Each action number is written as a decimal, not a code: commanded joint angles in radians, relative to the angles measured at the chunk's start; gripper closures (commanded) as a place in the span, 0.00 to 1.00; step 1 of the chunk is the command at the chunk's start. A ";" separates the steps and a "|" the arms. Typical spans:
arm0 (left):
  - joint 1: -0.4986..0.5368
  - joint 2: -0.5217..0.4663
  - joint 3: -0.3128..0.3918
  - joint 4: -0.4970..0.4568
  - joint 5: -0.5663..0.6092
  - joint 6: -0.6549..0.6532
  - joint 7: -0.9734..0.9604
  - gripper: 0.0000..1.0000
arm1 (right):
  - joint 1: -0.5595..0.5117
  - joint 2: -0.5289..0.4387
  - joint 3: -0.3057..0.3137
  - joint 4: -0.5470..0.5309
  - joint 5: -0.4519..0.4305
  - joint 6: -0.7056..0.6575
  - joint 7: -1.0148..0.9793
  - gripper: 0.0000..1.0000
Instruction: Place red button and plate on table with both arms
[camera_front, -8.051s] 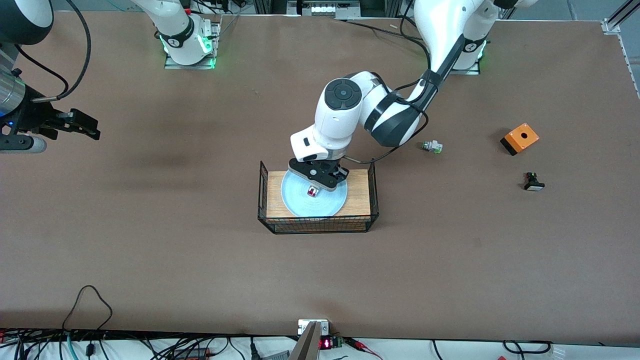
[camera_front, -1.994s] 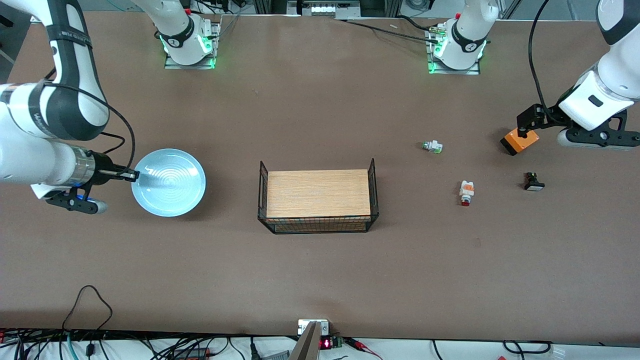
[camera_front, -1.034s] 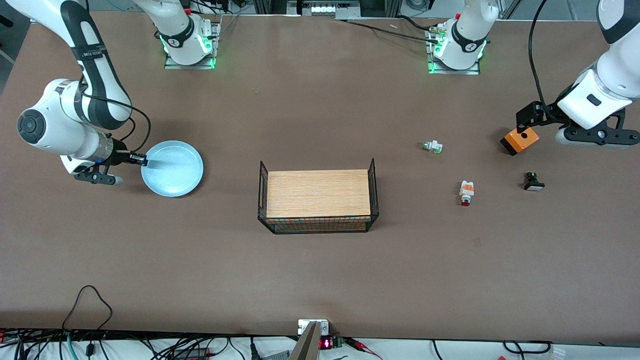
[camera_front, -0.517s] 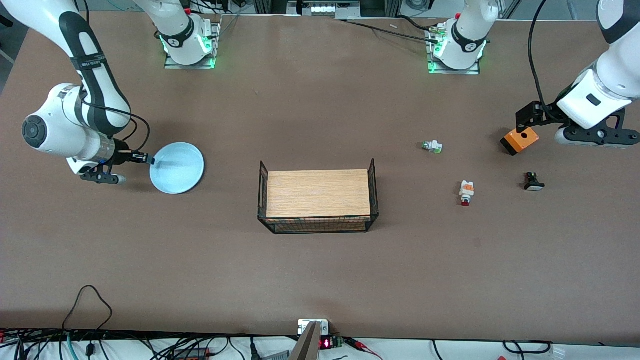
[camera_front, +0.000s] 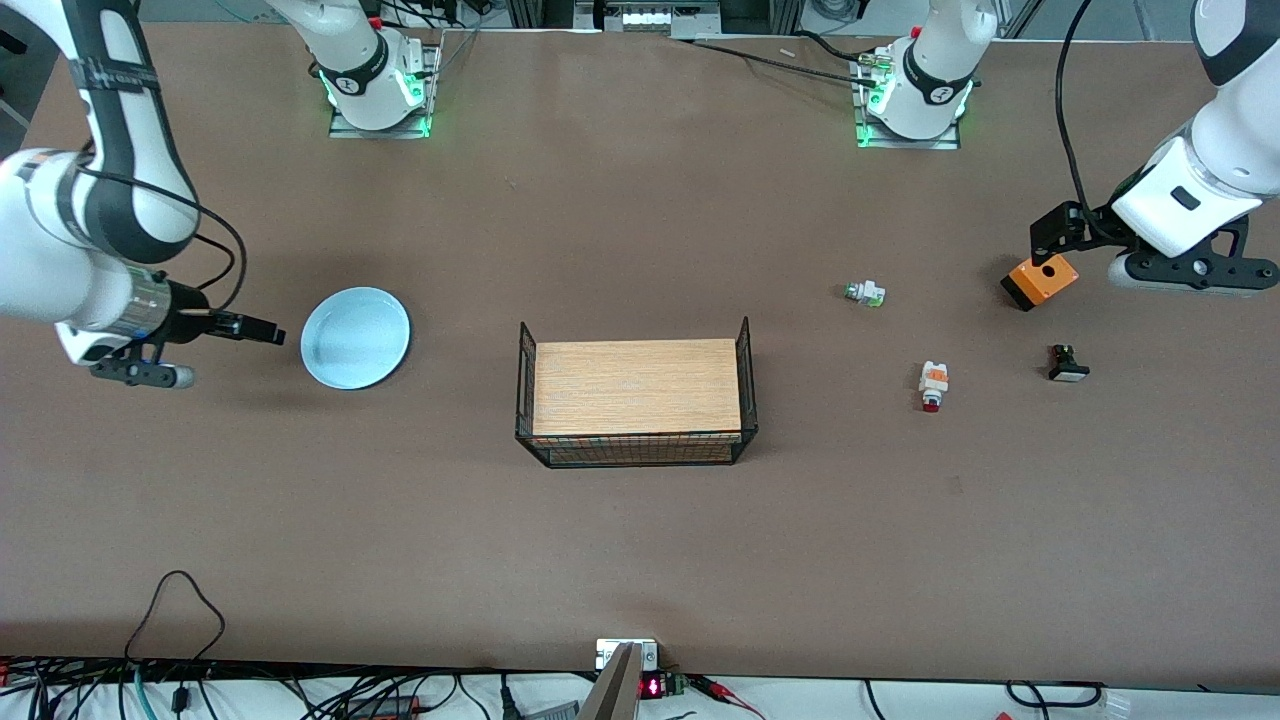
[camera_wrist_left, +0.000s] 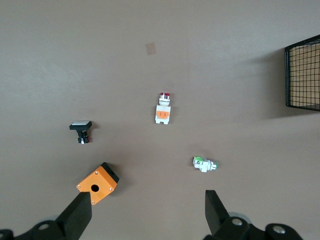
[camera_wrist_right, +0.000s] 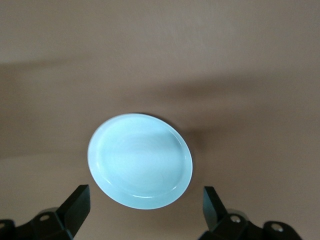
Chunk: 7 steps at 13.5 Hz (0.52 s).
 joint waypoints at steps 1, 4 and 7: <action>-0.002 0.011 -0.001 0.033 -0.004 -0.025 -0.007 0.00 | 0.020 -0.017 0.004 0.054 -0.072 -0.025 0.015 0.00; -0.003 0.009 -0.001 0.033 -0.004 -0.030 -0.007 0.00 | 0.031 -0.075 0.004 0.088 -0.092 -0.054 0.010 0.00; -0.003 0.011 0.000 0.033 -0.006 -0.030 -0.007 0.00 | 0.030 -0.072 0.004 0.218 -0.089 -0.196 0.019 0.00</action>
